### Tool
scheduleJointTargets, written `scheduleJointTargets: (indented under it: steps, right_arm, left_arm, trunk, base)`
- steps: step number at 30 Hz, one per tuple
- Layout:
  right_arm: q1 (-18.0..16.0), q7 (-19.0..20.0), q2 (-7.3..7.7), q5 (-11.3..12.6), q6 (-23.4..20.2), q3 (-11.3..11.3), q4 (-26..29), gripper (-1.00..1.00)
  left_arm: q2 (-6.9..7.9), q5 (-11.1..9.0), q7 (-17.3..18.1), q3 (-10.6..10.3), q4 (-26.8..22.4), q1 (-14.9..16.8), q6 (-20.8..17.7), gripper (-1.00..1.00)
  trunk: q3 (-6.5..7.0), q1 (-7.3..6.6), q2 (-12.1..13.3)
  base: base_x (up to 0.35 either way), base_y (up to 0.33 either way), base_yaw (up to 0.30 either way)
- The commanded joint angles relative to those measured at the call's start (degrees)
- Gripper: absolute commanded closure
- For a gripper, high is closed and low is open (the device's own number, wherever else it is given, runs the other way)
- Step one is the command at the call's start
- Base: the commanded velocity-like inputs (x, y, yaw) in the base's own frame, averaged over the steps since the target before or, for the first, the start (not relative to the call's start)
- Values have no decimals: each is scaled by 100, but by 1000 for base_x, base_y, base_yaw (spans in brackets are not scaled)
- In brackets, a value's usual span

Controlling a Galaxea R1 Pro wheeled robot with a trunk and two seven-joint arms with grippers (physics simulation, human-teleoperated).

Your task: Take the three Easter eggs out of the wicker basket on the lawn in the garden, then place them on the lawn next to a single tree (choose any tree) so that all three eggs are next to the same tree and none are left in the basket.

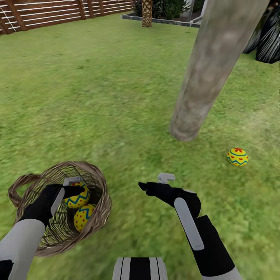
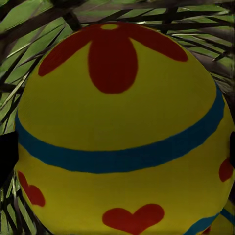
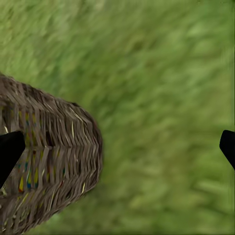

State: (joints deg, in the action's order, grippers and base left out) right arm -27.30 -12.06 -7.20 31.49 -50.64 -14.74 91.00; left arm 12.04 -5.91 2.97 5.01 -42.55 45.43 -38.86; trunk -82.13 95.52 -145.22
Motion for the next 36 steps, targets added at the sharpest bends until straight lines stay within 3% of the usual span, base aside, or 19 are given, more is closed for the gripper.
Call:
scheduleJointTargets:
  steps: [1, 36]
  right_arm:
    - [-3, -59, -1, 59, -16, -3, 5, -100]
    - [-3, -61, -2, 59, -16, -3, 5, -100]
  left_arm:
    - [0, -42, -7, 10, -7, 1, -35, 100]
    - [0, -42, -7, 0, -16, 1, -25, 100]
  trunk:
    - [19, -3, 0]
    - [19, -3, 0]
  base:
    - [0, 0, 0]
    - [-22, 0, 0]
